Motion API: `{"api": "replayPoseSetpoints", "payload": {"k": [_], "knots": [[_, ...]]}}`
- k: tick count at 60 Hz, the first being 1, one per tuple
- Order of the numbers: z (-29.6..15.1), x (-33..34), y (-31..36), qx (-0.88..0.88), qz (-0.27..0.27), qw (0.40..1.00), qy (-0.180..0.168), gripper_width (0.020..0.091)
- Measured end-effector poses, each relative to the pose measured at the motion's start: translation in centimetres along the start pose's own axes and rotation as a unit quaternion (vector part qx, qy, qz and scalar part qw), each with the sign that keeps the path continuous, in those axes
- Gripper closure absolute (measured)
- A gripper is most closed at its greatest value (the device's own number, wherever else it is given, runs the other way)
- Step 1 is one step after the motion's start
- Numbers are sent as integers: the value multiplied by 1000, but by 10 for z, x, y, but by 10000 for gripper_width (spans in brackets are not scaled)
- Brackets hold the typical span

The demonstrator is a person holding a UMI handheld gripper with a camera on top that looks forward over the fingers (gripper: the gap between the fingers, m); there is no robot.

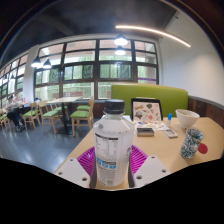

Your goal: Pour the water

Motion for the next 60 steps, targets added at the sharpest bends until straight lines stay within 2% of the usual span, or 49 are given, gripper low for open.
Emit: {"api": "replayPoseSetpoints", "payload": {"k": [5, 10, 20, 26, 34, 37, 43, 45, 50, 60], "knots": [[-7, -12, -11, -32, -20, 999, 12, 671], [-37, -12, -24, -113, -38, 993, 1, 672], [-93, -9, -84, -322, -94, 941, -52, 670], [-101, -5, -125, -475, -114, 870, -74, 673], [-100, -15, -156, -664, -169, 723, -87, 674], [-105, 1, -157, -714, -181, 670, -91, 675], [-104, -15, -170, -778, -204, 584, -109, 671], [-104, 4, -172, -798, -204, 556, -110, 674], [-104, -7, -174, -818, -202, 524, -122, 673], [-101, -5, -171, -835, -195, 503, -113, 671]]}}
Point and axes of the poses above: the point between the fingertips, and its own axes, seen from behind it with the camera up: y to the left, z down, x backward, against the way the camera looks, the point moved 5 cm from there along x, backward, against the way the camera looks, and after that the axes turned 5 degrees about -x, right-handed, at the moved point
